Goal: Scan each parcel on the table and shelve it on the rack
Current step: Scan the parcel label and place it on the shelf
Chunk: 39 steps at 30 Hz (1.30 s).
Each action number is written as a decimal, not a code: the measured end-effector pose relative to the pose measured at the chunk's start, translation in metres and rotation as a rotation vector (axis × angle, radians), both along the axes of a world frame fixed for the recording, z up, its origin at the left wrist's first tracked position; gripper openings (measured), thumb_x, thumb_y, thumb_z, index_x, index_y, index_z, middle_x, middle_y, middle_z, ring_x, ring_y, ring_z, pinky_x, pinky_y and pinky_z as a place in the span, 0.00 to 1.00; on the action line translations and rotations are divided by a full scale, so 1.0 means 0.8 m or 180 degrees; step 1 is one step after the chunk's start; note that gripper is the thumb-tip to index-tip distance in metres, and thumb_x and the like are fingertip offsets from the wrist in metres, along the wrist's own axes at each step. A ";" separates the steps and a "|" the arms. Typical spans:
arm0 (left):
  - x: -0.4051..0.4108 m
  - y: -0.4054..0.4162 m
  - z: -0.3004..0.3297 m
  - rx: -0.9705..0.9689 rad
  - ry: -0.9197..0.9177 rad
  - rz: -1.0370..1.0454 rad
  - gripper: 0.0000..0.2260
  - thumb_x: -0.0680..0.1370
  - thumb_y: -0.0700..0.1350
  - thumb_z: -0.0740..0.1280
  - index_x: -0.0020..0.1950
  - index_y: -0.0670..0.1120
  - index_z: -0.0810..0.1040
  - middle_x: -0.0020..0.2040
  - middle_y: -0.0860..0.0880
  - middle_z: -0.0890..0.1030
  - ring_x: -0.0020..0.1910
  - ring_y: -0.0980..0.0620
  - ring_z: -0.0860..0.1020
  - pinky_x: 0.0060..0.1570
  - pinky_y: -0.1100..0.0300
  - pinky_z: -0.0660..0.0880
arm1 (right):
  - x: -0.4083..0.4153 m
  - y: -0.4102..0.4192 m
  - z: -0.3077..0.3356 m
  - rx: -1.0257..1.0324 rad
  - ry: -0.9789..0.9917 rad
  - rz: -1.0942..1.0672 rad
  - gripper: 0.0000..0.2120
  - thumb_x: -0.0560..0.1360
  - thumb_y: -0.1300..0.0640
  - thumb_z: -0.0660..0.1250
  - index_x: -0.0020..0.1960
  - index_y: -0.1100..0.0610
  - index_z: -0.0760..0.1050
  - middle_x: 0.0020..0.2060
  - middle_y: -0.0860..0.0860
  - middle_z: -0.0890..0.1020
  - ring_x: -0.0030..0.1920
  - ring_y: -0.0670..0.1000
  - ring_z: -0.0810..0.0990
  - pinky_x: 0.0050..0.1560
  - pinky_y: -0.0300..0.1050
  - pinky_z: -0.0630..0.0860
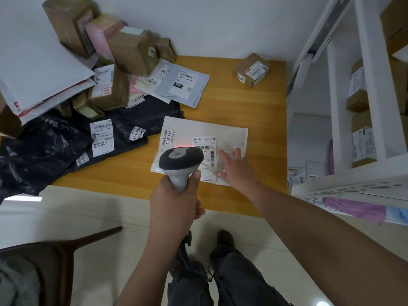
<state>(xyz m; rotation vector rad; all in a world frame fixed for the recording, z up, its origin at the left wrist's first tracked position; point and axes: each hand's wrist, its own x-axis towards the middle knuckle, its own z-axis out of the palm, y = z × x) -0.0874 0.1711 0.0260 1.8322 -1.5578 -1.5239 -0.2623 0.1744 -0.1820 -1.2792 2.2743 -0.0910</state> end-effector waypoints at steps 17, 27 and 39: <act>0.010 -0.003 -0.048 -0.0216 0.0332 0.0560 0.18 0.78 0.52 0.68 0.45 0.36 0.76 0.26 0.46 0.79 0.28 0.45 0.82 0.31 0.56 0.81 | -0.051 -0.046 0.022 0.0397 -0.0068 -0.0358 0.57 0.67 0.42 0.77 0.79 0.53 0.41 0.76 0.58 0.53 0.75 0.62 0.53 0.72 0.61 0.57; 0.052 0.073 -0.026 -0.0399 0.0491 0.0371 0.17 0.79 0.50 0.68 0.39 0.36 0.77 0.27 0.44 0.80 0.28 0.46 0.83 0.31 0.56 0.81 | -0.030 0.030 0.023 0.0633 0.0135 -0.0370 0.53 0.64 0.44 0.80 0.77 0.63 0.53 0.75 0.58 0.59 0.75 0.59 0.58 0.73 0.54 0.61; 0.104 0.237 -0.020 -0.0671 0.0719 0.0328 0.18 0.80 0.49 0.66 0.40 0.34 0.78 0.29 0.42 0.80 0.27 0.49 0.82 0.26 0.68 0.74 | 0.040 0.260 0.032 -0.0192 -0.1006 -0.1018 0.23 0.77 0.52 0.67 0.71 0.54 0.68 0.63 0.53 0.77 0.60 0.56 0.77 0.55 0.46 0.73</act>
